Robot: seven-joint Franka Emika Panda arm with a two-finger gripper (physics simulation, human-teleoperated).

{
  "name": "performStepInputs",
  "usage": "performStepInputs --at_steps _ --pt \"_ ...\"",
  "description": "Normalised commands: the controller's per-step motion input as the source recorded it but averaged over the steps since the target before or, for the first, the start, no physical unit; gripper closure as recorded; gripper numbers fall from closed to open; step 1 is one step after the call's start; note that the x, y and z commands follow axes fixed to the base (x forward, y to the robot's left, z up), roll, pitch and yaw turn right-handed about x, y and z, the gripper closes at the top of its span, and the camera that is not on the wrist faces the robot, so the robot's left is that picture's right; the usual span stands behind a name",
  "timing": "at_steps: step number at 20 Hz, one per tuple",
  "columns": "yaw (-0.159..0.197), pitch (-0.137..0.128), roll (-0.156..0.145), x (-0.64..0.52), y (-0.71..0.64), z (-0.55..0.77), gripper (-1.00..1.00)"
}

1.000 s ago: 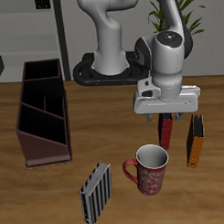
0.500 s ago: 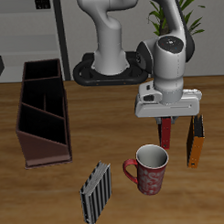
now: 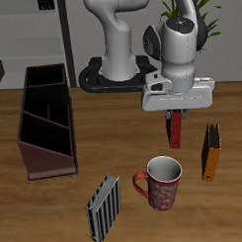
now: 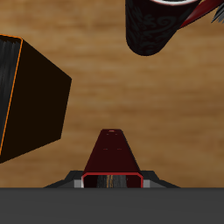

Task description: Place the red book into the right desk caddy's front compartment

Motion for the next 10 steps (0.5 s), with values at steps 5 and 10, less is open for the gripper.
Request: performStepInputs --at_steps 5,10 --pt "0.099 -0.068 0.0 -0.29 -0.36 0.45 1.0" --pt "0.054 -0.05 -0.019 -0.21 -0.4 0.31 1.0"
